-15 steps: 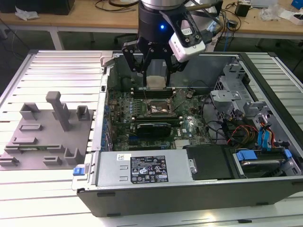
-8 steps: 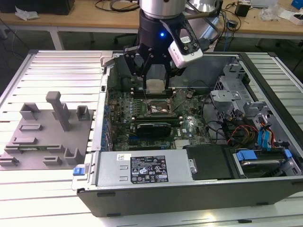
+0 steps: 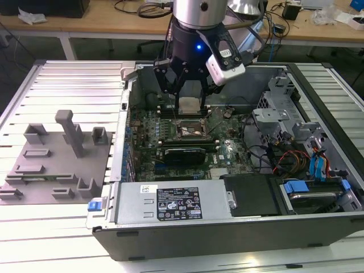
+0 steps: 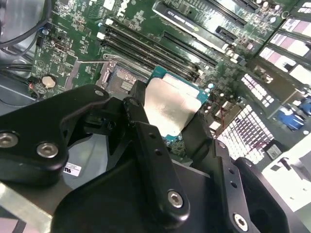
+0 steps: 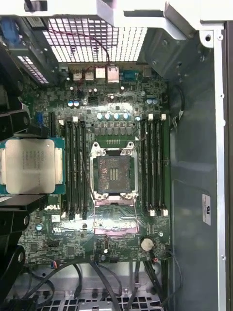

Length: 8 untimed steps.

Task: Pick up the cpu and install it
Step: 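Pick up the cpu and move it towards the insertion slot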

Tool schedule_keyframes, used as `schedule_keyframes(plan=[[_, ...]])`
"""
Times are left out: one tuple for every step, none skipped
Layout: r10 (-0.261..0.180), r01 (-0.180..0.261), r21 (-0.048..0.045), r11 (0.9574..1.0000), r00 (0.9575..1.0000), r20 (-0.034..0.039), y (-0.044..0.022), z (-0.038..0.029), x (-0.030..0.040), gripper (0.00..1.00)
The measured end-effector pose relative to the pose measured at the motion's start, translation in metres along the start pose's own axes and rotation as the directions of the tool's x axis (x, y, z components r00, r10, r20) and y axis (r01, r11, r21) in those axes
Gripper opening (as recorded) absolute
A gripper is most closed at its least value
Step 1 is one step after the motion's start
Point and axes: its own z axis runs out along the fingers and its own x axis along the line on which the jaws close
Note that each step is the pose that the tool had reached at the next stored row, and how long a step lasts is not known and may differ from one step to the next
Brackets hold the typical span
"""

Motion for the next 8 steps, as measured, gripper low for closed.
schedule_keyframes(plan=[[0.0, 0.0, 0.0002, 1.0, 1.0, -0.0009, 0.0021, 0.002, -0.0013, 0.55], [0.0, 0.0, 0.0, 1.0, 1.0, -0.0015, 0.0038, 0.0036, -0.0021, 0.55], [0.0, 0.0, 0.0, 1.0, 1.0, -0.0019, 0.0052, 0.0049, -0.0027, 0.55], [0.0, 0.0, 0.0, 1.0, 1.0, -0.0024, 0.0067, 0.0064, -0.0034, 0.55], [0.0, 0.0, 0.0001, 1.0, 1.0, -0.0032, 0.0079, 0.008, -0.0043, 0.55], [0.0, 0.0, 0.0001, 1.0, 1.0, -0.0042, 0.0092, 0.0101, -0.0051, 0.55], [0.0, 0.0, 0.0001, 1.0, 1.0, -0.0048, 0.0101, 0.0117, -0.0056, 0.55], [0.0, 0.0, 0.0001, 1.0, 1.0, -0.0053, 0.0112, 0.0136, -0.006, 0.55]])
